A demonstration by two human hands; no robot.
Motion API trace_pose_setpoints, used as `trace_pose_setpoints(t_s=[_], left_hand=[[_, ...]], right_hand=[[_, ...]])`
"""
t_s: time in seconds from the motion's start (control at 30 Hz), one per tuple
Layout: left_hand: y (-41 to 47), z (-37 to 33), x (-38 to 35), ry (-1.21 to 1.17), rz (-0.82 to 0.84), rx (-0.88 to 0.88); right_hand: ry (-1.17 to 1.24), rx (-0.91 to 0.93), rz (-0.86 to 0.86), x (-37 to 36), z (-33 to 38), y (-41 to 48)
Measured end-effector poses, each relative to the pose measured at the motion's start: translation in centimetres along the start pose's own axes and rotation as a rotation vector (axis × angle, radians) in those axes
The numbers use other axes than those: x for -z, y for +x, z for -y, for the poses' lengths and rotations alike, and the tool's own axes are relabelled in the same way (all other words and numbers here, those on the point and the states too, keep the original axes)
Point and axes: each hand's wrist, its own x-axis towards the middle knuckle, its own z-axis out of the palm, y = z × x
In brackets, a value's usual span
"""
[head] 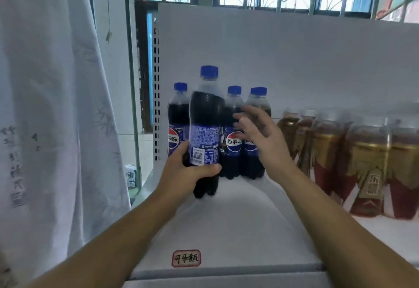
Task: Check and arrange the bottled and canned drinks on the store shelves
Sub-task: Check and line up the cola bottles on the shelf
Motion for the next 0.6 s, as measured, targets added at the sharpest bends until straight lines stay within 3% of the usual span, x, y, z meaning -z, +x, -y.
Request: trace_pose_setpoints(t_s=[0.17,0.3,0.6], left_hand=[[-0.2,-0.9,-2.2,0.073,0.198,0.037],[-0.1,-0.6,-3.4,0.003,0.296,0.018],[-0.9,0.5,-2.5,-0.178,0.282,-0.030]], right_hand=[[0.329,-0.126,0.130,0.1,0.9,0.1],[0.463,-0.162,0.037,1.1,1.0,0.4],[0.625,-0.183,-0.148,1.1,1.0,0.5]])
